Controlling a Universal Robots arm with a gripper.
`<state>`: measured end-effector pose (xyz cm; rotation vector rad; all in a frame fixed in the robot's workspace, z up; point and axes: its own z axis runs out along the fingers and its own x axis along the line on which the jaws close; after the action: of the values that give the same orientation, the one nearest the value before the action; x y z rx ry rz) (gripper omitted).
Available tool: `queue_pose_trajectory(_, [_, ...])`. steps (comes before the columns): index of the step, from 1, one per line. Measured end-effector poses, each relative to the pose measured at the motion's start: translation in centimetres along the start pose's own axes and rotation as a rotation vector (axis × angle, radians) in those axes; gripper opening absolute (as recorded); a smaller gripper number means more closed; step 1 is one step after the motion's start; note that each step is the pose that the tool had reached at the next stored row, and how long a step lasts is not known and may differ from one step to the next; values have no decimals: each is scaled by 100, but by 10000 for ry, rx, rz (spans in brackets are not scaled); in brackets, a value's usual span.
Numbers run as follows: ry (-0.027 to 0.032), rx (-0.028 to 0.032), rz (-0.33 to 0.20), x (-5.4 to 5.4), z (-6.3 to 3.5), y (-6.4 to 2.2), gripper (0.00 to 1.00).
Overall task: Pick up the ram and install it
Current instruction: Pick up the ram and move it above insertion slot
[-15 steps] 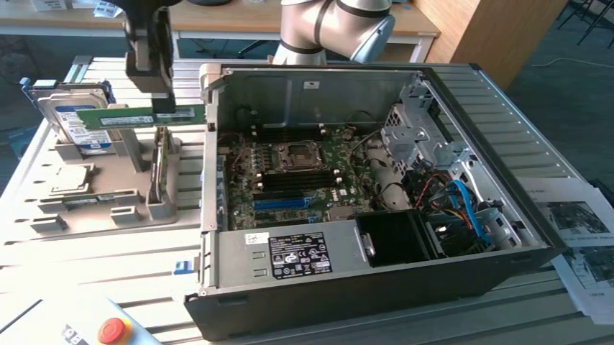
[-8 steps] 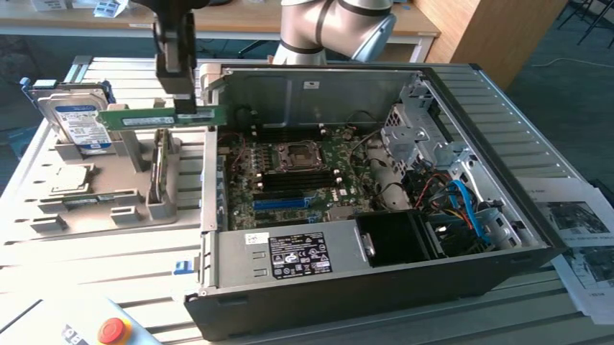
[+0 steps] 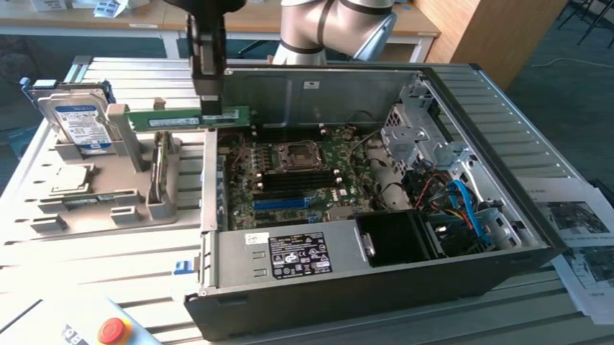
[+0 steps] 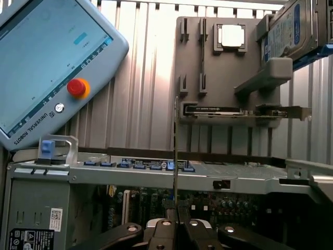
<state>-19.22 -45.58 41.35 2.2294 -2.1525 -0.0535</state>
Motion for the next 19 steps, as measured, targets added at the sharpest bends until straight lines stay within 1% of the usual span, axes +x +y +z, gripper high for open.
queue_pose_trajectory(8, [-1,-23,-2,49,-17,-309,11])
queue_pose_trajectory(11, [-3,-84,0,143,-46,-855,11])
queue_pose_trajectory(16, [-3,-107,-3,175,-57,-1053,11])
queue_pose_trajectory(19, [-3,-115,-1,187,-61,-1130,11])
